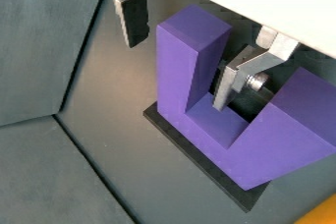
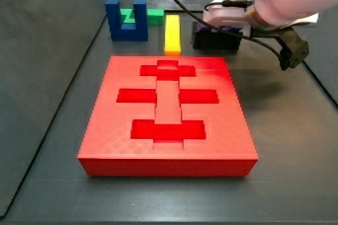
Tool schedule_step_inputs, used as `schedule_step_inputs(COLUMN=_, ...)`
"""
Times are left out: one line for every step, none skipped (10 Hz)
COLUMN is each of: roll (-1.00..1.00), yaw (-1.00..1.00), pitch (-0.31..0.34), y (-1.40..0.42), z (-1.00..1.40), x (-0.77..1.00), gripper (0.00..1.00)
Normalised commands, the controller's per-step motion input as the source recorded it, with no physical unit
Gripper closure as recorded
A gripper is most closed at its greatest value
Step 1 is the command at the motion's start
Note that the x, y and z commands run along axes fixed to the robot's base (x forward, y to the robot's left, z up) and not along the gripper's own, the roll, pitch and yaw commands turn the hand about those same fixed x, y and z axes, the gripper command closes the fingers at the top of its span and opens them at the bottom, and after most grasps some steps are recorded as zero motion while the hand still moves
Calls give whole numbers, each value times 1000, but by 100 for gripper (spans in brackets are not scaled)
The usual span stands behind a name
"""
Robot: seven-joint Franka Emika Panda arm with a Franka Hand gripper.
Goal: Pick up the purple object. Move up. Place the purple object on the fixture. Regrasp the purple object. Move to above the board. Insert the purple object.
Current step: Regrasp the purple object.
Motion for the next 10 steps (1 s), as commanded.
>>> schedule_step_inputs(roll=49, yaw=0, pitch=0, y=94, z=0, x=0, gripper=0)
schedule_step_inputs(roll=0, yaw=0, pitch=0, y=0, z=0, x=0, gripper=100)
schedule_step_inputs(roll=0, yaw=0, pitch=0, y=0, z=0, x=0, gripper=100)
schedule_step_inputs(roll=0, yaw=0, pitch=0, y=0, z=0, x=0, gripper=100)
schedule_step_inputs(roll=0, yaw=0, pitch=0, y=0, z=0, x=0, gripper=100)
schedule_step_inputs(roll=0, yaw=0, pitch=0, y=0, z=0, x=0, gripper=100)
schedule_step_inputs(roll=0, yaw=0, pitch=0, y=0, z=0, x=0, gripper=100)
schedule_step_inputs(roll=0, yaw=0, pitch=0, y=0, z=0, x=0, gripper=100)
schedule_step_inputs(roll=0, yaw=0, pitch=0, y=0, z=0, x=0, gripper=100)
schedule_step_inputs(roll=0, yaw=0, pitch=0, y=0, z=0, x=0, gripper=100)
